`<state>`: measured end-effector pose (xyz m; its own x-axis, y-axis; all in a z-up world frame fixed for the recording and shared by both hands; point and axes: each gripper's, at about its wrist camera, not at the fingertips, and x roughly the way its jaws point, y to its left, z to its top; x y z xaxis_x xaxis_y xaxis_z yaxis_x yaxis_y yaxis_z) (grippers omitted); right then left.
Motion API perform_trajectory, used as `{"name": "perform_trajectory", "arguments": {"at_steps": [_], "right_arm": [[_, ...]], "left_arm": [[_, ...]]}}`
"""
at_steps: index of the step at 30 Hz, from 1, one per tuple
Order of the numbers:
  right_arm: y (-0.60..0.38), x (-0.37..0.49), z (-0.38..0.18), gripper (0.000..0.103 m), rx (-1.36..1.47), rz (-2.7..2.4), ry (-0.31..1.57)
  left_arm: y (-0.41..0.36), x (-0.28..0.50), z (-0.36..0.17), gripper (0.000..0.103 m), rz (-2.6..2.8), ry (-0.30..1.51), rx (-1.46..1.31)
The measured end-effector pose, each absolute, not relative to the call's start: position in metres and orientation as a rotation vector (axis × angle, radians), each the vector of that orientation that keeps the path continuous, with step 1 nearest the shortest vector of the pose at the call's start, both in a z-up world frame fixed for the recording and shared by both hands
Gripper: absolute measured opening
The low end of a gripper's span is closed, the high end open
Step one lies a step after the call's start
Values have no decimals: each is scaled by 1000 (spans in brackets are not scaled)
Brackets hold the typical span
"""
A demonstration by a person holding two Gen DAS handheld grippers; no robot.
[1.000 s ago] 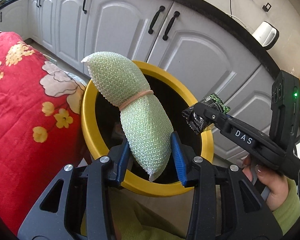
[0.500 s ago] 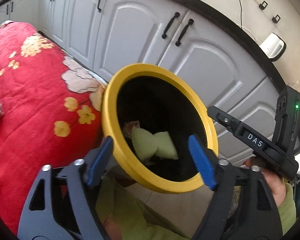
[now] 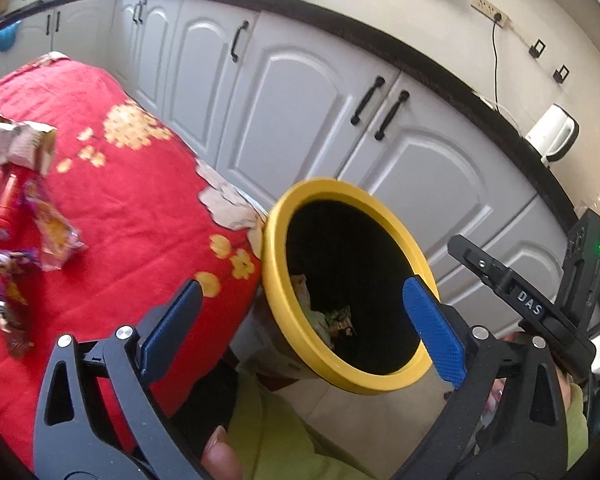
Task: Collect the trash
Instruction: 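Move both tools back over the table toward the remaining trash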
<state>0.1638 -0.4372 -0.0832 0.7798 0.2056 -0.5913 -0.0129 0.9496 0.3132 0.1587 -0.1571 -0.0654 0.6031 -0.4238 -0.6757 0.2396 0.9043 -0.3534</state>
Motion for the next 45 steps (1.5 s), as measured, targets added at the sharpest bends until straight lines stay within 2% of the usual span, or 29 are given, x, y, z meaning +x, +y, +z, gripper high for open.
{"name": "perform_trajectory", "arguments": {"at_steps": [16,45], "right_arm": [[-402,150,-47,75,250,183,590],[-273,138,-8,78,105,451,549]], "left_arm": [[-114,143,-32,92,-298,720,-256],[-3,117,7,92,-38,545,-365]]}}
